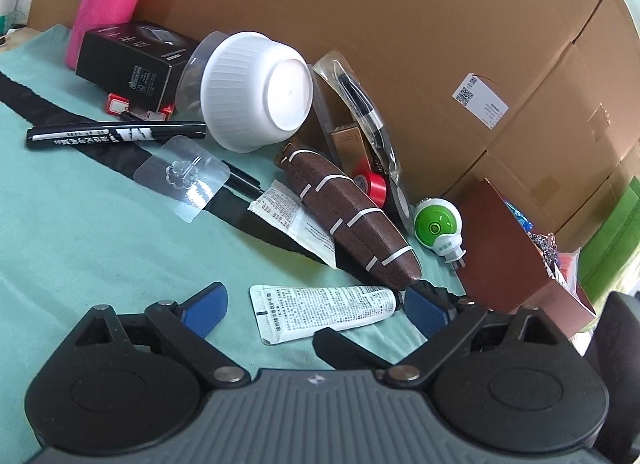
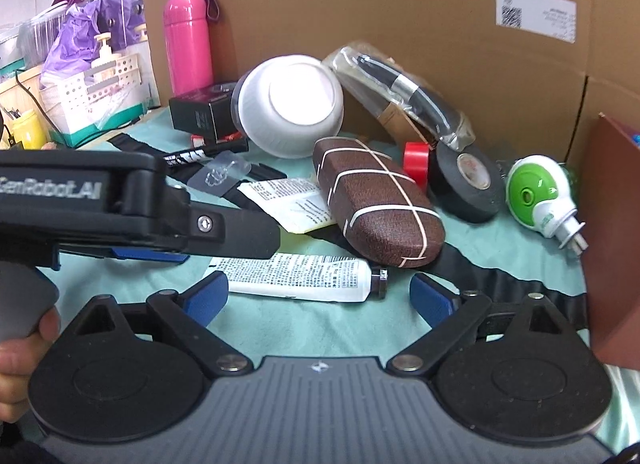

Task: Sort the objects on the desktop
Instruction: 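Move the left gripper back to the white tube on the cloth, then close the left gripper on the white tube and lift it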

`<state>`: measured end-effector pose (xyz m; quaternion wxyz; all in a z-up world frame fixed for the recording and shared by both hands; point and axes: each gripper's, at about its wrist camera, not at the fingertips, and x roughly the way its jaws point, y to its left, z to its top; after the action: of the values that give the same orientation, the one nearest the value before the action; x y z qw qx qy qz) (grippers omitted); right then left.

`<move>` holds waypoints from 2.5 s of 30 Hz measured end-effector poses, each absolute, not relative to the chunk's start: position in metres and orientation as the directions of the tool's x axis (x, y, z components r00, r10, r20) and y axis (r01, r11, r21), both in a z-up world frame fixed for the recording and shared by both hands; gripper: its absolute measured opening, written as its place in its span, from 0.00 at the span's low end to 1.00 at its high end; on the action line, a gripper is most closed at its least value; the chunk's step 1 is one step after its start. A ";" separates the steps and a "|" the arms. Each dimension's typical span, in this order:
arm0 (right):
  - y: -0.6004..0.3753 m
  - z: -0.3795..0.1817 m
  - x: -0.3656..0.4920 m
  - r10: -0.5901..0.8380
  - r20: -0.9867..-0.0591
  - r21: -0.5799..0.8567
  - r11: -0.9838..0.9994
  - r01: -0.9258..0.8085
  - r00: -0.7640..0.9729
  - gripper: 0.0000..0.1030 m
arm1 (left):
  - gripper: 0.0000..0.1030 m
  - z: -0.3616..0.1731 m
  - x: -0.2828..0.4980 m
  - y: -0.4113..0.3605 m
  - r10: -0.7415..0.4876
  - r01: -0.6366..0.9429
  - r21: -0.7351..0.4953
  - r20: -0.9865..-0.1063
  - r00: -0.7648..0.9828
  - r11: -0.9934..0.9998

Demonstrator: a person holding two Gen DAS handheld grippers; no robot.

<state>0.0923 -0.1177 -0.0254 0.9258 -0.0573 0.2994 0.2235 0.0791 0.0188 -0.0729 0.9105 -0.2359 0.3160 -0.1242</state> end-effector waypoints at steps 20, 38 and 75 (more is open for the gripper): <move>-0.123 -0.017 0.057 0.419 -0.605 -0.011 0.846 -0.533 0.677 0.70 | 0.80 -0.066 0.064 -0.001 -0.494 0.248 -0.472 -0.519 0.698 0.846; -0.125 -0.022 0.051 0.420 -0.608 -0.074 0.815 -0.574 0.674 0.33 | 0.63 -0.063 0.063 0.007 -0.366 0.014 -0.488 -0.634 0.681 0.873; -0.095 -0.025 0.015 0.381 -0.600 -0.081 0.846 -0.527 0.704 0.28 | 0.37 -0.055 0.077 -0.046 -0.170 0.077 -0.159 -0.743 0.648 0.984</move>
<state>0.0152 -0.0953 -0.0247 0.9147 -0.1243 0.2940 0.2480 0.0772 -0.0464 -0.0553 0.9059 -0.0565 0.4141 -0.0682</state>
